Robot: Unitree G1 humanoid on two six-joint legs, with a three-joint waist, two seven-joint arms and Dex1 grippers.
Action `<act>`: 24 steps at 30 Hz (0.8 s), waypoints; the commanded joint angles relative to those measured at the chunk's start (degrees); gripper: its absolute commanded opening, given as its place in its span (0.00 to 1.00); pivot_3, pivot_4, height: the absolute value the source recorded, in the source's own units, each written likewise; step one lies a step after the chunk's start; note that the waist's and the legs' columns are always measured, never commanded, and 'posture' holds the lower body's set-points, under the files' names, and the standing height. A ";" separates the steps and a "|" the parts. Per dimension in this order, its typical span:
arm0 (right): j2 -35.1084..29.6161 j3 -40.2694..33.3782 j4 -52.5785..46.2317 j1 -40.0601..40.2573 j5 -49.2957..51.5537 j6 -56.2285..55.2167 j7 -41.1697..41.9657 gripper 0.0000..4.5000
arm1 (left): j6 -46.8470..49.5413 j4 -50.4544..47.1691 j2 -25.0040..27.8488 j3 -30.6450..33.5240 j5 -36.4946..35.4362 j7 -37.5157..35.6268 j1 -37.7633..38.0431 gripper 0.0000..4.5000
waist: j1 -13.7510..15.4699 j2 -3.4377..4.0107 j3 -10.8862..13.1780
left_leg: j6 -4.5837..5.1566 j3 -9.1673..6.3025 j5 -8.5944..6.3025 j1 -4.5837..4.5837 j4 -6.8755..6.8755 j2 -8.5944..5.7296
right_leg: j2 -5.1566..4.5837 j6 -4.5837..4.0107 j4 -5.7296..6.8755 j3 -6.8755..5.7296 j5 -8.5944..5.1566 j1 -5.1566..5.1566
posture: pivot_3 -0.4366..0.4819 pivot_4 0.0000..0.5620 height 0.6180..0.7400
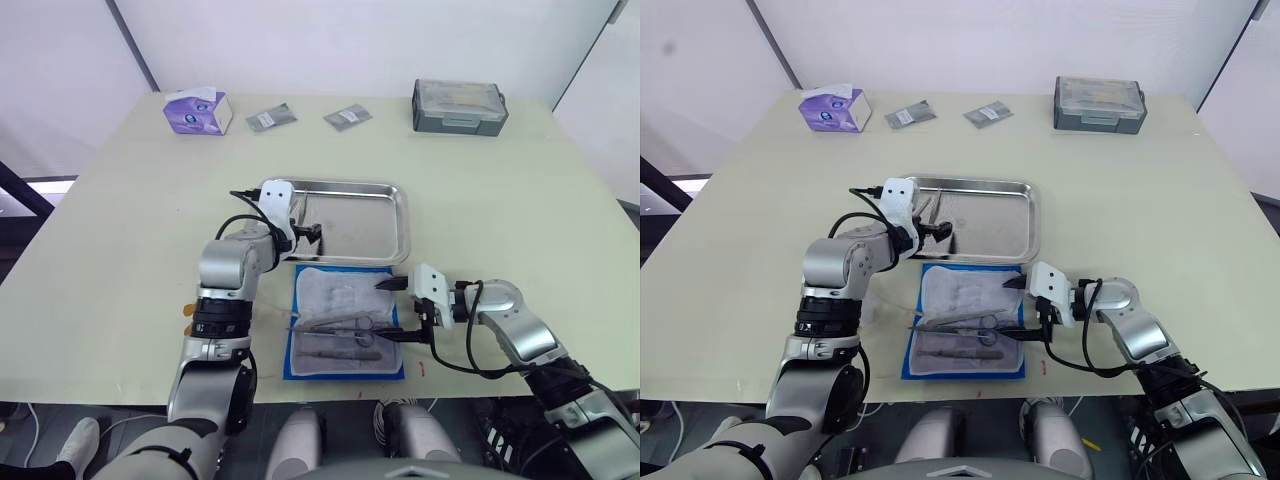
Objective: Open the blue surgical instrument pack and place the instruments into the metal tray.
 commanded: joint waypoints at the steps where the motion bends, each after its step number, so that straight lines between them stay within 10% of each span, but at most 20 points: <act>1: -0.78 5.39 7.57 4.26 -5.30 5.11 -0.35 1.00 | 0.72 -4.25 0.72 0.81 -0.90 -0.80 -1.28 0.99 | 0.00 0.00 0.00 | 0.00 -0.01 0.00 0.00 0.00 0.00 | 0.00 0.00 0.00 0.00 0.00 0.00 | 0.48 0.27 0.95; 14: -0.47 5.46 8.13 4.04 -5.39 4.86 -0.40 1.00 | -3.71 -7.25 3.52 0.88 -2.51 -6.03 -3.21 0.99 | -0.06 0.03 0.02 | -0.01 0.02 0.00 0.01 0.00 0.00 | 0.00 0.00 0.00 0.01 0.00 0.00 | 0.48 0.27 0.95; 24: -0.33 5.34 8.19 3.95 -5.33 5.00 -0.51 1.00 | -17.60 -7.09 16.77 0.33 -10.84 -32.12 1.39 0.99 | -0.15 0.09 0.08 | -0.20 0.04 0.10 0.04 -0.03 0.02 | 0.01 -0.01 -0.02 0.04 -0.01 -0.01 | 0.48 0.27 0.95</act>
